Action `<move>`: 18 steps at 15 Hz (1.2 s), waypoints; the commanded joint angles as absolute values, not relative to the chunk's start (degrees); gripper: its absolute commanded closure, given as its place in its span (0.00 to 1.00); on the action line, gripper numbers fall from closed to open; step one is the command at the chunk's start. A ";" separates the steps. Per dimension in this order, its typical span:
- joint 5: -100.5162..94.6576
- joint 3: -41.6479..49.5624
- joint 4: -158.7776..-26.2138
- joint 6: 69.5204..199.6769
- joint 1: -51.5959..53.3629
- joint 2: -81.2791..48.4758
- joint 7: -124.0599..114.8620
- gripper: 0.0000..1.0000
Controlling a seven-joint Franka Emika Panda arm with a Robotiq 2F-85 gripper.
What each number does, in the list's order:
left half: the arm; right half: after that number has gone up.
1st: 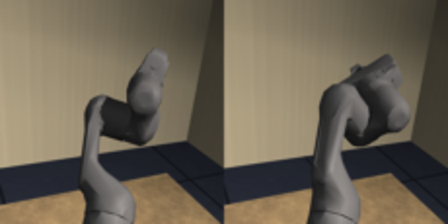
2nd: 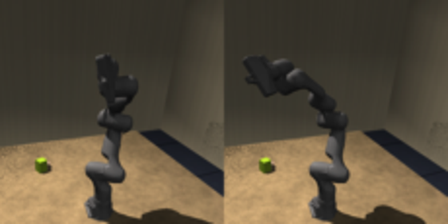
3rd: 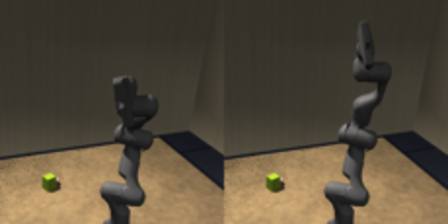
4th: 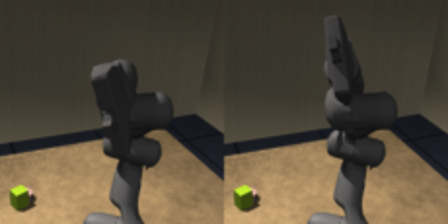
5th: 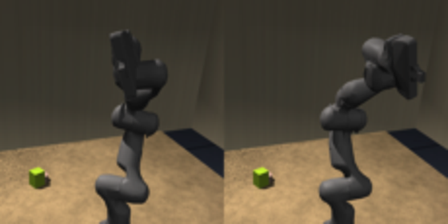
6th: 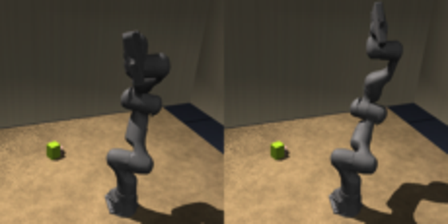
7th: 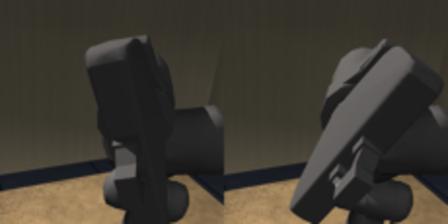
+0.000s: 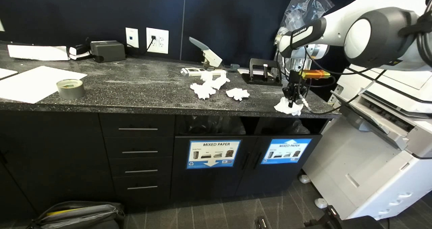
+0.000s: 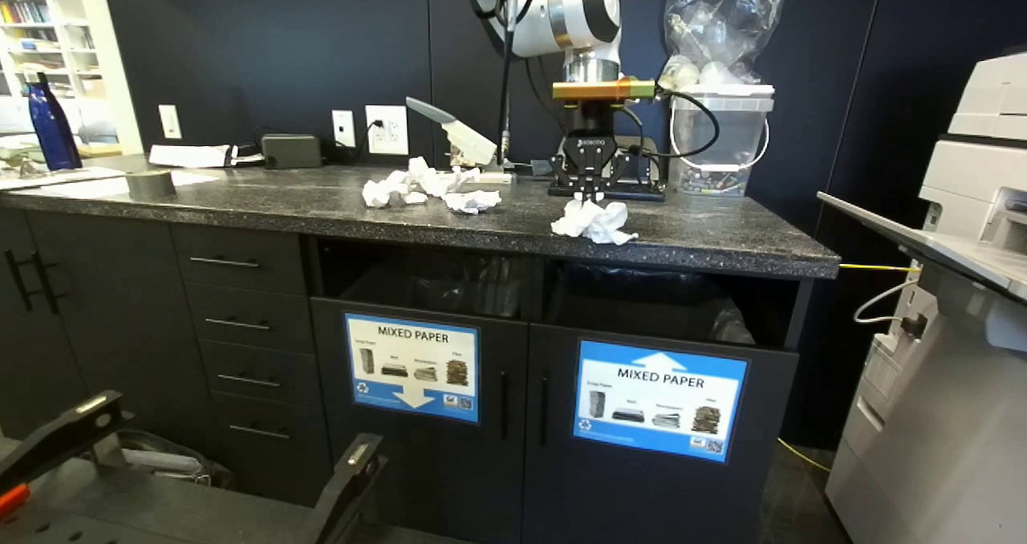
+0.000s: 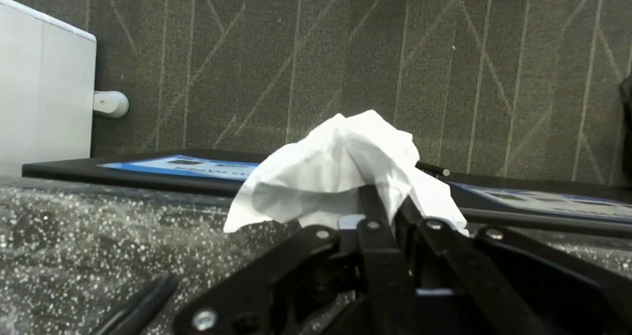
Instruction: Put the tissues inside the rubbish bin.
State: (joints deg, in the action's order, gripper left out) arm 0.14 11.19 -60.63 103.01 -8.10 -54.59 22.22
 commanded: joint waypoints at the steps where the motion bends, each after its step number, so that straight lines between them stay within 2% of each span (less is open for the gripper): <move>1: 1.72 9.95 -74.56 109.02 -9.51 -45.62 27.95 0.91; 9: 2.81 2.14 -96.05 128.70 -19.17 -37.79 36.29 0.92; 14: 4.04 -0.47 -110.48 150.27 -23.96 -37.25 40.84 0.91; 18: 6.65 -8.02 -115.52 169.03 -30.45 -40.92 45.92 0.91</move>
